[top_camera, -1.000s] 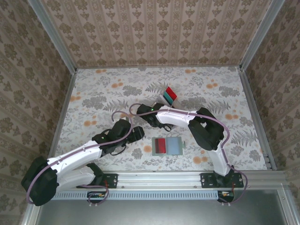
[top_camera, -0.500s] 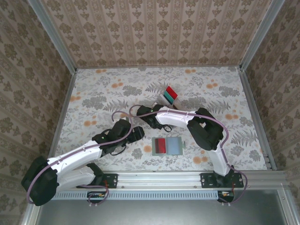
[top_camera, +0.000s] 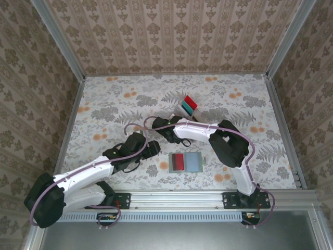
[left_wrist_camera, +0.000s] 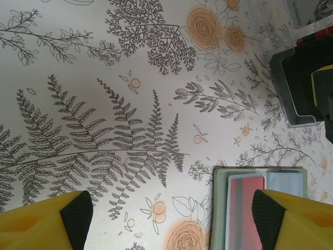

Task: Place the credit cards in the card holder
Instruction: Pick up several credit cards from the storage box.

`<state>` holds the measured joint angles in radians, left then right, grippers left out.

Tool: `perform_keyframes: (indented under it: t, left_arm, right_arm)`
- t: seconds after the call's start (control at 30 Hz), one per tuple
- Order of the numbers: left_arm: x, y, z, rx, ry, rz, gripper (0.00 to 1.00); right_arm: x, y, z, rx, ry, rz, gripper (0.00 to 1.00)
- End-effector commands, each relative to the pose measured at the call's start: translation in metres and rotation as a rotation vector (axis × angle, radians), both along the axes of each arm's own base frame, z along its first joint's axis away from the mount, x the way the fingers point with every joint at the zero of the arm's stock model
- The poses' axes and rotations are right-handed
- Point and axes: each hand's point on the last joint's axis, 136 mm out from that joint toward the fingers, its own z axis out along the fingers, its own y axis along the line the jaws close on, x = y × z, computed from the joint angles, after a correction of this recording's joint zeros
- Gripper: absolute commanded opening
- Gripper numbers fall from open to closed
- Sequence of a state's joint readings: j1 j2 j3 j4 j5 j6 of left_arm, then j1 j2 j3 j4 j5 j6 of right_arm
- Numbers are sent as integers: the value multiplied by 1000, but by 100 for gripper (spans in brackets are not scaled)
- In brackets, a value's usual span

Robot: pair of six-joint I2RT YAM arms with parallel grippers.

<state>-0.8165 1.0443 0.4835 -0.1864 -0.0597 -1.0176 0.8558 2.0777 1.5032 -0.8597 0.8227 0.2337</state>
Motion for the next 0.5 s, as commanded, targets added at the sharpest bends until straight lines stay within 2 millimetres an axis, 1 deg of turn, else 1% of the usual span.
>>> perform_keyframes:
  t: [0.0, 0.3, 0.43, 0.47]
  left_arm:
    - [1, 1, -2, -1, 15, 11, 83]
    - [0, 0, -2, -3, 17, 10, 83]
    - [0, 0, -3, -3, 19, 10, 83]
    - [0, 0, -3, -2, 21, 8, 83]
  right_arm:
    - [1, -6, 17, -3, -27, 1, 12]
    - [-1, -6, 24, 20, -24, 5, 12]
    - [-4, -2, 24, 57, 6, 6, 8]
    - [-5, -1, 24, 68, 11, 5, 8]
